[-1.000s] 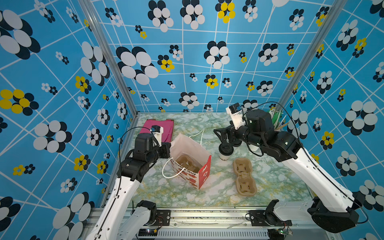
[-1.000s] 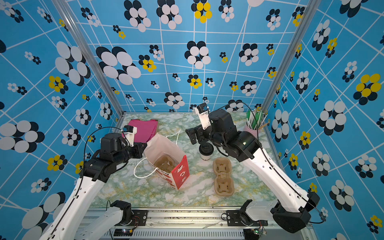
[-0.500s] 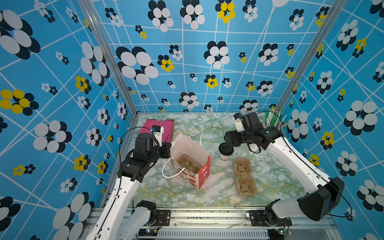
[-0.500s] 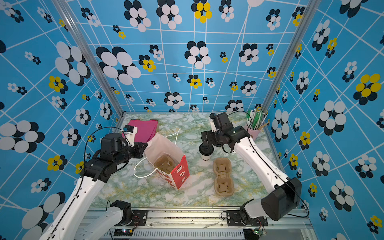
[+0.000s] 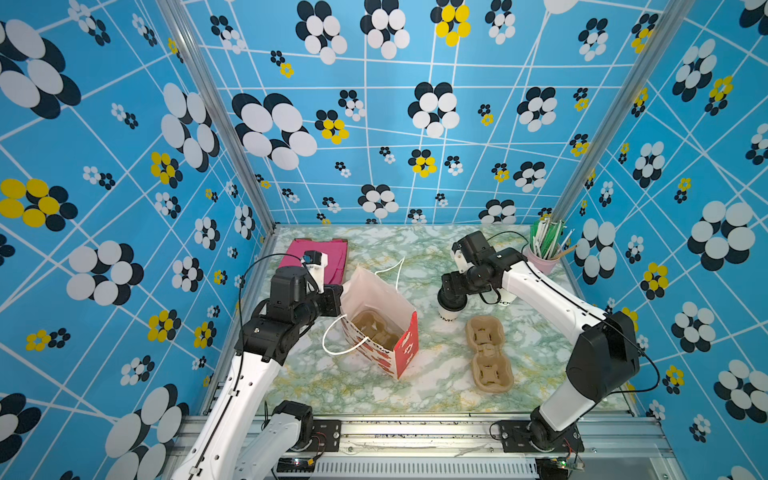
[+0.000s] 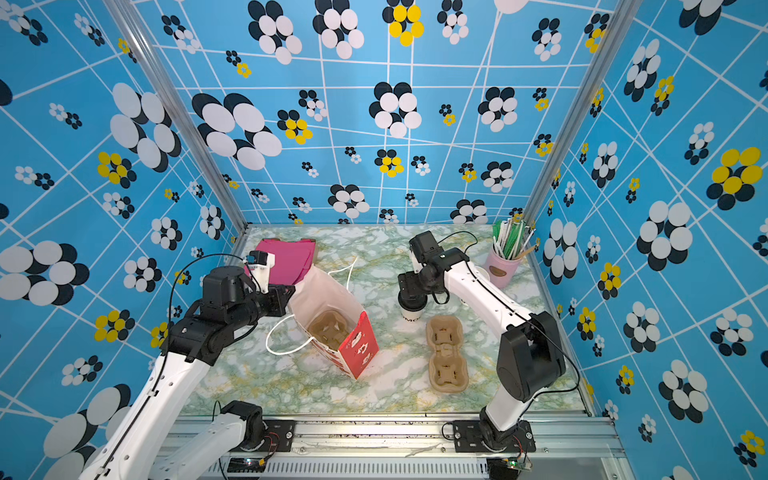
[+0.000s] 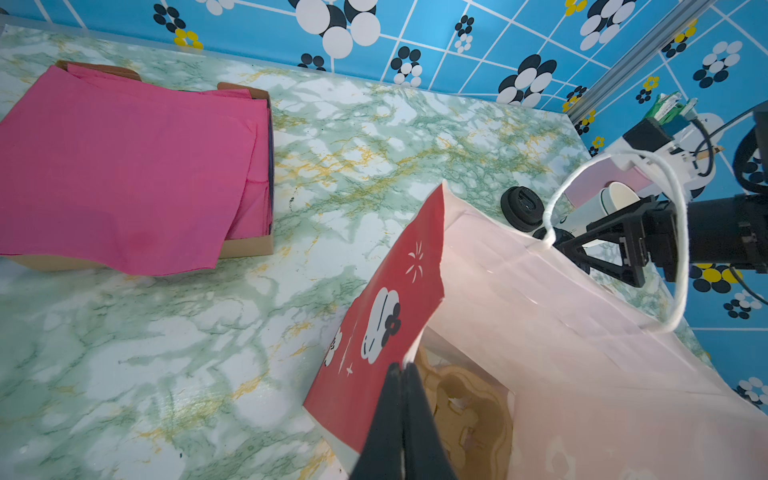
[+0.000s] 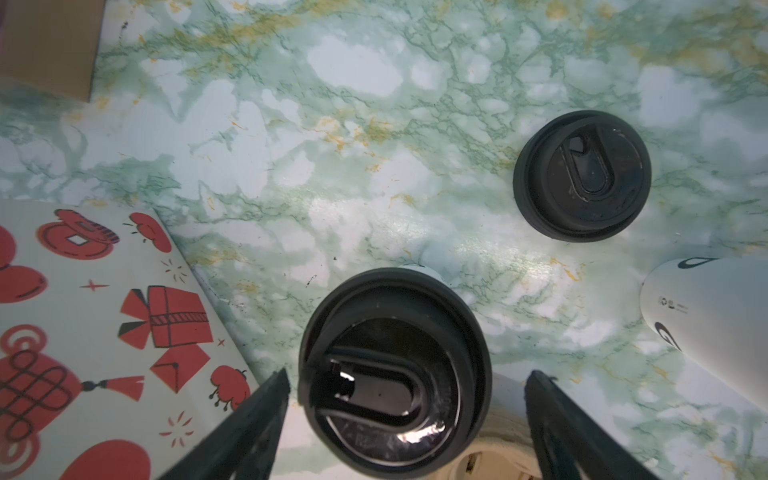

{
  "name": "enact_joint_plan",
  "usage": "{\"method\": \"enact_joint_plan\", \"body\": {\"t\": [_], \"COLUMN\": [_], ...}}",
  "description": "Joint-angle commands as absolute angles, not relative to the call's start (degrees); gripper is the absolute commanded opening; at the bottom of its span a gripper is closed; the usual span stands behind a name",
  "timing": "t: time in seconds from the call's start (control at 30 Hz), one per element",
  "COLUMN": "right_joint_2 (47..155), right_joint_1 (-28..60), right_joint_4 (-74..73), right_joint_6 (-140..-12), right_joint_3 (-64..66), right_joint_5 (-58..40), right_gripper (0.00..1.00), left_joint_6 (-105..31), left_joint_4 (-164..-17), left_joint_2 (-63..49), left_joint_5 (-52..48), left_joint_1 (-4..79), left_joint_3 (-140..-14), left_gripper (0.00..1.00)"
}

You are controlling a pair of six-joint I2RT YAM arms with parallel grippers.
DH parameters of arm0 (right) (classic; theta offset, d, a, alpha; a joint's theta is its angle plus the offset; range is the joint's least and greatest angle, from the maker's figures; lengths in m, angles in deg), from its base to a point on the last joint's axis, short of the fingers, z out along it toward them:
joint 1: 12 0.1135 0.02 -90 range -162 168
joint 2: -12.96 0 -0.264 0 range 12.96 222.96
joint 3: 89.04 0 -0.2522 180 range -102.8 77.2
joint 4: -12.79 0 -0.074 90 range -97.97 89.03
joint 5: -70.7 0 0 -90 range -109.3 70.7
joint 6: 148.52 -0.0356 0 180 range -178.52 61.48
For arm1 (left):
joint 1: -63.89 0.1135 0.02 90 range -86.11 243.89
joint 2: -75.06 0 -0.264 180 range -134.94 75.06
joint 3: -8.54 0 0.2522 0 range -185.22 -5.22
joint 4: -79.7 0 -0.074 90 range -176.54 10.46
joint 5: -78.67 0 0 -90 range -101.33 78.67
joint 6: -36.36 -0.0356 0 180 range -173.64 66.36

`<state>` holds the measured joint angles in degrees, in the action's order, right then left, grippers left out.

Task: Pack the takeout coffee
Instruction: 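Move the right gripper to the black-lidded cup and grasp it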

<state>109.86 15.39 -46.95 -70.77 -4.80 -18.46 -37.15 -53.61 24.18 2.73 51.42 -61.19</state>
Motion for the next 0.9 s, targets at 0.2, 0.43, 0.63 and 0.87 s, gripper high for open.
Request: {"method": "enact_joint_plan", "body": {"t": [0.2,0.43,0.63,0.87], "right_joint_2": [111.2,111.2,111.9,113.0], "right_joint_1": [15.5,16.8,18.1,18.3], "right_joint_4": [-49.4,-51.6,-54.2,-55.3], "right_joint_6": [-70.3,-69.8,-70.2,-71.0], "right_joint_3": [-6.3,-7.9,-8.8,-9.3], "right_joint_5": [-17.4,-20.4,-23.1,-24.3], "right_gripper": [0.89,0.88,0.88,0.84], "left_joint_6": [-36.9,-37.0,-37.0,-37.0], "left_joint_4": [-51.8,-51.9,-52.2,-52.2], "left_joint_2": [23.6,23.5,23.3,23.2], "left_joint_5": [2.6,2.6,2.7,2.8], "left_joint_1": [51.0,51.0,51.0,51.0], "left_joint_3": [-59.4,-59.2,-59.1,-59.0], "left_gripper": [0.0,0.0,0.0,0.0]}}
